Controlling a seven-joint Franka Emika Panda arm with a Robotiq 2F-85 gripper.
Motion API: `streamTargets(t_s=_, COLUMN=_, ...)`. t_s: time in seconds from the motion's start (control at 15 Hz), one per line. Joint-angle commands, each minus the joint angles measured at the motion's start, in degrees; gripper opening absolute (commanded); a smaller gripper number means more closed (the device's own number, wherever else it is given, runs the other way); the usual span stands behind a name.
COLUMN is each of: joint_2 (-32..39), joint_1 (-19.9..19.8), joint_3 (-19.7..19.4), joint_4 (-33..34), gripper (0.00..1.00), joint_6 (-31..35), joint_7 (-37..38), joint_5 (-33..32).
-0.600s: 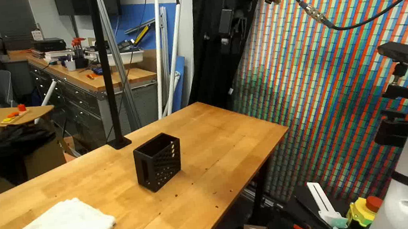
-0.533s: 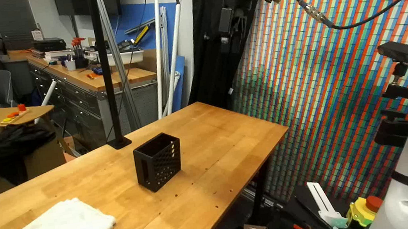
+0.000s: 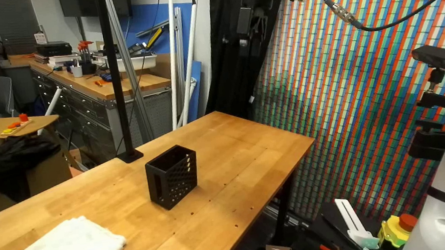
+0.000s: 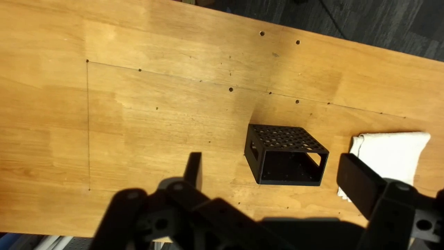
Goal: Put the white towel in the black object
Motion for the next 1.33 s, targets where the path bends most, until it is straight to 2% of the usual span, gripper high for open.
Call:
streamTargets(t_s=0.0, joint_2=2.3, joint_1=-0.9, joint_3=4.2, joint_4=3.0, gripper=1.0, joint_6=-0.2, joint_7=1.3, joint_5=-2.7)
streamTargets(t_s=0.33, joint_2=7.8, joint_1=0.7, joint_3=10.1, joint_4=8.5, gripper=1.0, joint_6=0.1, joint_7=4.1, joint_5=-6.2)
streamTargets(t_s=0.67, joint_2=16.6, joint_1=1.9, joint_3=14.5, joint_4=16.2, gripper=1.0, joint_6=5.5, joint_7=6.9, joint_5=-3.5)
streamTargets(t_s=0.93, joint_2=25.5, joint_1=2.8, joint_3=17.9, joint_4=24.8, gripper=1.0, joint_6=8.0, joint_7=11.4, joint_5=-2.2)
streamTargets(t_s=1.27, joint_2=35.1, joint_1=4.8, joint_3=21.4, joint_4=35.1, gripper=1.0, joint_6=7.4, joint_7=16.7, joint_5=-2.8)
